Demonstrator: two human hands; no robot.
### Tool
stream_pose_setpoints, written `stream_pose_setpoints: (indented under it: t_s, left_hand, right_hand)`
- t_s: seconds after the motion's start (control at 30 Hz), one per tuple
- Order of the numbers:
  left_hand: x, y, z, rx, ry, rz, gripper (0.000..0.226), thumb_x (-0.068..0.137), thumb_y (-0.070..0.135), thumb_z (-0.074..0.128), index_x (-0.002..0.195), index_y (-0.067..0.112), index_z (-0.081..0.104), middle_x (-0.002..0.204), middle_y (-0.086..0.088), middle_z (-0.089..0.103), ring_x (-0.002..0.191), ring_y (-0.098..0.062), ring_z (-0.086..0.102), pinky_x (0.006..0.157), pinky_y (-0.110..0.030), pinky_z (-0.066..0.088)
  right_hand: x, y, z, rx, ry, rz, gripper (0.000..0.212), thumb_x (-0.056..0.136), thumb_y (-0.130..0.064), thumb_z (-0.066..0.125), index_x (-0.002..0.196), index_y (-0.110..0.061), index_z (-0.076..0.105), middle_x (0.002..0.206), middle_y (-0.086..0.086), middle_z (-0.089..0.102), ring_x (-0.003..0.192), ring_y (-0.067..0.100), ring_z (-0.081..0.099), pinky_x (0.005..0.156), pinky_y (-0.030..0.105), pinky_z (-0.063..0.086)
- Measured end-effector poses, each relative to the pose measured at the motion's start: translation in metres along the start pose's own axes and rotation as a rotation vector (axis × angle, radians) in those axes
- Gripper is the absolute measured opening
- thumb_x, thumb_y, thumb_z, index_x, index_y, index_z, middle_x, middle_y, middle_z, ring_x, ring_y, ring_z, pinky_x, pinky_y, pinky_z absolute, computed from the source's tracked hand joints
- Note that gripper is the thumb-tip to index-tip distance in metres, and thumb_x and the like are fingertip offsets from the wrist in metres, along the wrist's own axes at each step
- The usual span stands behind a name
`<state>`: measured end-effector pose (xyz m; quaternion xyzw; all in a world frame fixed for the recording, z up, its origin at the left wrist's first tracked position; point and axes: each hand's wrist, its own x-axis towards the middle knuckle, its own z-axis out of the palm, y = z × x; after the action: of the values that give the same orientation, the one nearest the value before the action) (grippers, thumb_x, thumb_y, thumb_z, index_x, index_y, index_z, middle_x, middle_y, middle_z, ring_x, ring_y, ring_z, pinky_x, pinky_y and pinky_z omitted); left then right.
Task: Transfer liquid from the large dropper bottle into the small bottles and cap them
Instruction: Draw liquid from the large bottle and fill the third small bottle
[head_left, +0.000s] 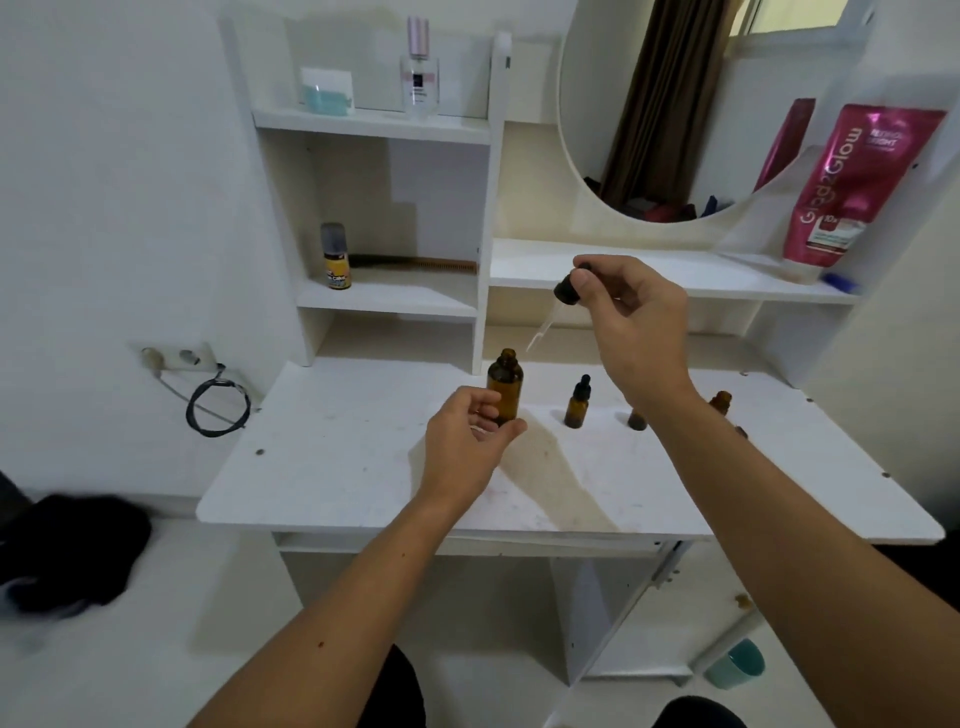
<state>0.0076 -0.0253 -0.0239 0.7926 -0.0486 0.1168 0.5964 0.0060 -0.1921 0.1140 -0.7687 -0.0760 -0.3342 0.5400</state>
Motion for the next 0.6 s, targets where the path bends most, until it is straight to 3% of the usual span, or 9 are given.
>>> stream_pose_setpoints:
  t_s: [0.2, 0.37, 0.6]
  left_hand:
    - [0.012, 0.000, 0.006, 0.035, 0.091, -0.030, 0.053, 0.079, 0.042, 0.087, 0.119, 0.030, 0.054, 0.120, 0.011, 0.061, 0.101, -0.013, 0.063, 0.090, -0.025, 0.057]
    - [0.020, -0.005, 0.010, 0.007, 0.074, -0.097, 0.061, 0.082, 0.039, 0.085, 0.133, 0.027, 0.053, 0.133, 0.007, 0.061, 0.116, -0.015, 0.059, 0.105, -0.036, 0.053]
    - [0.022, -0.009, 0.012, -0.029, 0.055, -0.089, 0.048, 0.086, 0.032, 0.083, 0.127, 0.025, 0.059, 0.122, 0.009, 0.068, 0.110, -0.012, 0.065, 0.103, -0.034, 0.055]
  right_hand:
    - [0.005, -0.002, 0.021, 0.005, -0.035, 0.003, 0.020, 0.100, -0.020, 0.071, 0.118, -0.017, 0.076, 0.107, -0.004, 0.078, 0.103, 0.011, 0.074, 0.097, 0.027, 0.059]
    - [0.003, 0.008, 0.031, -0.036, -0.086, 0.000, 0.020, 0.099, -0.018, 0.072, 0.118, -0.017, 0.076, 0.105, -0.007, 0.077, 0.100, 0.006, 0.073, 0.094, 0.020, 0.058]
    - [-0.004, 0.029, 0.044, -0.123, -0.188, 0.033, 0.022, 0.099, -0.019, 0.072, 0.120, -0.015, 0.076, 0.106, -0.007, 0.076, 0.099, 0.001, 0.070, 0.088, 0.009, 0.054]
